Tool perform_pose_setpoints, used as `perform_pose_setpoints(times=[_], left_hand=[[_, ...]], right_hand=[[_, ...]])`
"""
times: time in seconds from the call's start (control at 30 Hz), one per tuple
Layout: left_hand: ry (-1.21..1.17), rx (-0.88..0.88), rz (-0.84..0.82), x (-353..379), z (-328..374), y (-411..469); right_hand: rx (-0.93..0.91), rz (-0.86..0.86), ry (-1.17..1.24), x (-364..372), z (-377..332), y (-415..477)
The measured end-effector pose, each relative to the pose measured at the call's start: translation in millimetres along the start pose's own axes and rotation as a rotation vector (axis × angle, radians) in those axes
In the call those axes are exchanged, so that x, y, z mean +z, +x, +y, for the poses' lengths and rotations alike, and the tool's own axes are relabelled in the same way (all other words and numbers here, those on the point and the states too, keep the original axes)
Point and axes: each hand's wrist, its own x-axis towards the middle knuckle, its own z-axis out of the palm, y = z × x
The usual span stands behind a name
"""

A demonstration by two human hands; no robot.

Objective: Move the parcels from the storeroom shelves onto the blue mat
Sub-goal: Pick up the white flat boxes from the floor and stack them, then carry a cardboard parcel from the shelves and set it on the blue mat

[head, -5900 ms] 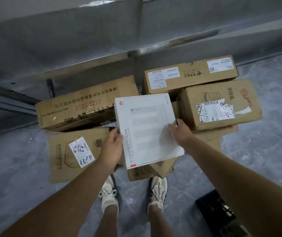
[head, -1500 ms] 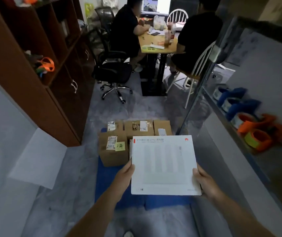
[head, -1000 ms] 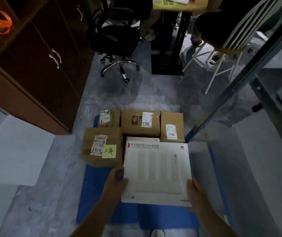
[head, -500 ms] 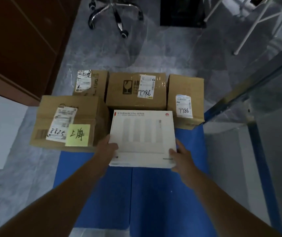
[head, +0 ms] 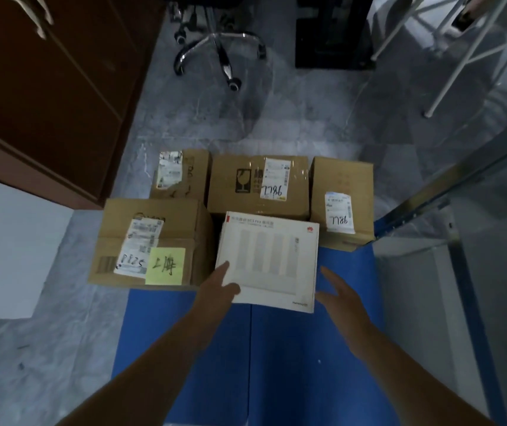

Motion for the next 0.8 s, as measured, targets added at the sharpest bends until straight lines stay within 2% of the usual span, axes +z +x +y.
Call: perform_pose_setpoints(times=[0.17,0.27,0.37,0.43,0.53,0.63,0.7,0.8], left_hand=[[0.185,0.162,-0.045,-36,96,-110],[0.285,0.376,0.022,-81,188,-177],[0.369,0.531,0.118,-120,247,-239],[0.442,0.590,0.106,-135,275,-277],[0.553,0.748,-0.020,-152,321,-324],[0.524,0.864,0.026,-165,363,-359],[0.505,0.933,0.034,-172,375,-372],[0.648,1.049,-0.033,-180,377,-380]], right_hand=[[-0.136,-0.026,-0.097,-42,-115,-94],[-0.268,-0.007,-0.175,-67,-197,-149],[-0.328,0.043,-0.109,-83,-260,-198],[-0.341,0.037,-0.088,-85,-289,-232],[-0.377,0.086,-0.129,-93,-332,-281],[-0.441,0.174,-0.159,-109,-376,-329],[-0.490,0.251,-0.175,-114,-394,-361],[-0.536,0.321,-0.266,-106,-399,-400]])
